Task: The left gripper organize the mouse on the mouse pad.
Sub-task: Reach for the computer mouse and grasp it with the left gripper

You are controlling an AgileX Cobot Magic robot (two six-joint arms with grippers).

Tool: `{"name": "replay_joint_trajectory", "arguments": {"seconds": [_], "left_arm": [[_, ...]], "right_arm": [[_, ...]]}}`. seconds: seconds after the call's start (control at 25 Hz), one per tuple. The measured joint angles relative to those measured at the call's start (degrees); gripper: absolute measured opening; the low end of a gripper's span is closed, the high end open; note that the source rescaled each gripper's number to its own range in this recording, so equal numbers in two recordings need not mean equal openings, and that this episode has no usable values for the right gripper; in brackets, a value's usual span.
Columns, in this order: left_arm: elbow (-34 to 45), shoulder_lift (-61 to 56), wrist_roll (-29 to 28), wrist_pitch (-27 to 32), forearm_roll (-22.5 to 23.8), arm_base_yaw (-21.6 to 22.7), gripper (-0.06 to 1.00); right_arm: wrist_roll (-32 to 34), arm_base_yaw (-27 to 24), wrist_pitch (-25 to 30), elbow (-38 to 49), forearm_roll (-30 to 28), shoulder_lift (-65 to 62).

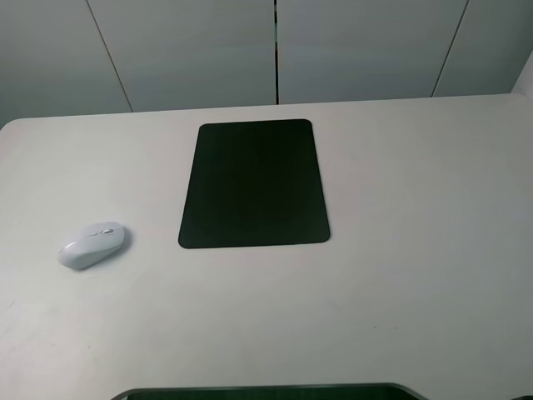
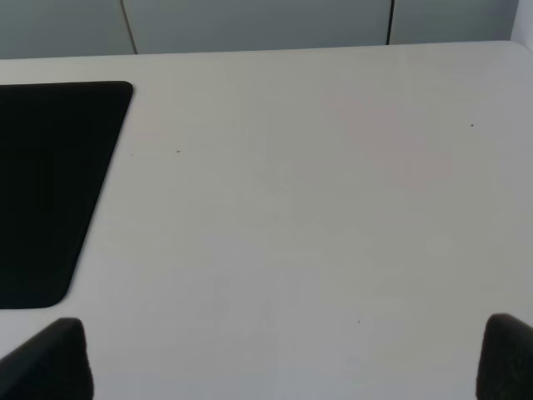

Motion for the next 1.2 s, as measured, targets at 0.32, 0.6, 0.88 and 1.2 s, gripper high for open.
{"name": "replay_joint_trajectory", "arguments": {"seconds": [0.32,0.6,0.88,1.2], "left_arm": [[-3.56,20.52,2.83,-1.49,4.77,-1.33,1.00],[-5.15,32.05,5.95,-9.61,7.28,-1.48,1.00],[-5.23,39.07,16.94,-15.13,8.17,-1.48,1.00],[-5.23,46.93,27.94,-19.18,8.05,-2.33,1.00]], "right_arm": [[0.00,0.00,0.00,0.00,0.00,0.00],[0.00,0.00,0.00,0.00,0.00,0.00],[0.00,0.00,0.00,0.00,0.00,0.00],[0.00,0.00,0.00,0.00,0.00,0.00]]}}
